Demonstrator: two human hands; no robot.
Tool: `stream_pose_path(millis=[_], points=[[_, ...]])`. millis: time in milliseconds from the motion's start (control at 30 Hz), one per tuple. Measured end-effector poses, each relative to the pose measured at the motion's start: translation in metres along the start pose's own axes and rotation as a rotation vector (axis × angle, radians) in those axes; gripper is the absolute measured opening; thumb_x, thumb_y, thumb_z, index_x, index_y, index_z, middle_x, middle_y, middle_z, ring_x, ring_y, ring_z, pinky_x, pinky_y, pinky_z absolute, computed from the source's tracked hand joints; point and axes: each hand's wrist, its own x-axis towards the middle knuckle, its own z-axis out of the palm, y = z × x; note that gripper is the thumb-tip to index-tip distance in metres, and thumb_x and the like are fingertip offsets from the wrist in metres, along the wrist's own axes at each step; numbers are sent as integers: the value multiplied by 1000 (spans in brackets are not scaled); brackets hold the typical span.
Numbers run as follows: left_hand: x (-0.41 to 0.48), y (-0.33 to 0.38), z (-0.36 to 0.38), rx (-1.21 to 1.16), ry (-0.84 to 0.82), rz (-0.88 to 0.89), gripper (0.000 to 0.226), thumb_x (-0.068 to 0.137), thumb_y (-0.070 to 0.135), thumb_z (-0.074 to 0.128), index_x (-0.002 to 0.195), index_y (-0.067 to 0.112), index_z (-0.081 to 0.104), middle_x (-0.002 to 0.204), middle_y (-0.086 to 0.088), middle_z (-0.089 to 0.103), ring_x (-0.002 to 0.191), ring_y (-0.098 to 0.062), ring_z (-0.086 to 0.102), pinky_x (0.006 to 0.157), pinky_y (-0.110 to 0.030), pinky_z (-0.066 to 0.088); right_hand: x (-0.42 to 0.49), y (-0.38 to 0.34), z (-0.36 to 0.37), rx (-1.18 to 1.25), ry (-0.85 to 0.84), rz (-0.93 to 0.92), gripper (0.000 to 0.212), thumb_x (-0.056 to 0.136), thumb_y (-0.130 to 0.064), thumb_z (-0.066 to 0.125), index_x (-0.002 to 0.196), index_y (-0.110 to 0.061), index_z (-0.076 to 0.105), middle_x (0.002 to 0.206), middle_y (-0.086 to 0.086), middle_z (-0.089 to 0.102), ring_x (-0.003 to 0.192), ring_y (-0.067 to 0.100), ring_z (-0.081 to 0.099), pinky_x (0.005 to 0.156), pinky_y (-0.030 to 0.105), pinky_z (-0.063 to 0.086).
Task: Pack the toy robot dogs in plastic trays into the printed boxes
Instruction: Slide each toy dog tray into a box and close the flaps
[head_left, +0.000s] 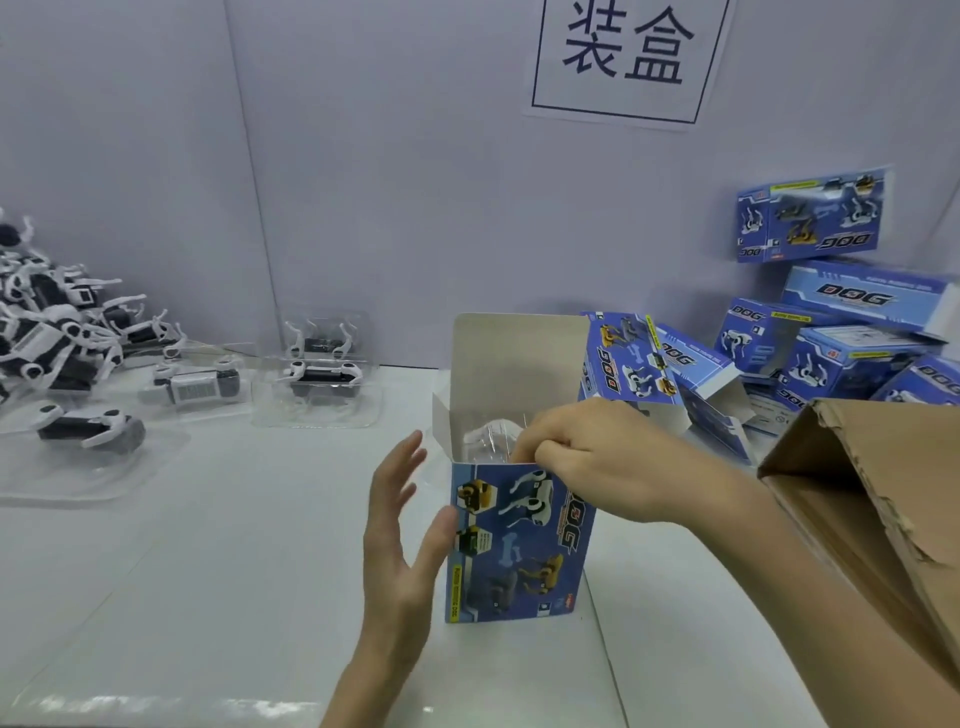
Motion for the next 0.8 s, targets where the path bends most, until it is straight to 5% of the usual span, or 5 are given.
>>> stream_pose_path(millis=[267, 367, 467, 567, 800], points=[[46, 47, 18, 523, -267, 308, 35, 92, 36, 62, 124, 27, 72, 116, 20, 71, 117, 1, 58, 102, -30, 40, -2, 1, 10, -66, 157, -49, 27, 91, -30, 34, 82, -36, 59, 82, -12, 63, 75, 9, 55, 69, 28, 31], [53, 48, 8, 663, -320, 326, 30, 94, 41, 53, 109, 33, 78, 106, 20, 74, 111, 2, 59, 92, -25, 39, 1, 0, 14, 43, 230, -11, 26, 93, -19, 44, 83, -34, 63, 84, -10, 65, 81, 10, 60, 68, 32, 47], [48, 46, 2, 650, -289, 362, 35, 94, 47, 48, 95, 32, 80, 98, 23, 75, 109, 6, 57, 89, -16, 36, 4, 11, 13, 55, 502, 51, 24, 86, -11, 59, 91, -34, 66, 102, -17, 61, 96, 5, 56, 92, 29, 43], [46, 45, 6, 614, -251, 356, 39, 93, 47, 47, 90, 30, 82, 94, 23, 75, 107, 6, 59, 90, -11, 34, -3, 28, 21, 344, 769, 214, 30, 80, -11, 71, 101, -31, 63, 102, -17, 58, 94, 2, 57, 80, 7, 39], [45, 41, 10, 500, -197, 336, 32, 91, 41, 52, 82, 28, 80, 89, 23, 74, 108, 4, 61, 90, -24, 41, -1, 11, 67, 678, 853, 67, 8, 93, -31, 64, 100, -32, 61, 98, -13, 69, 101, 1, 61, 85, 11, 42]])
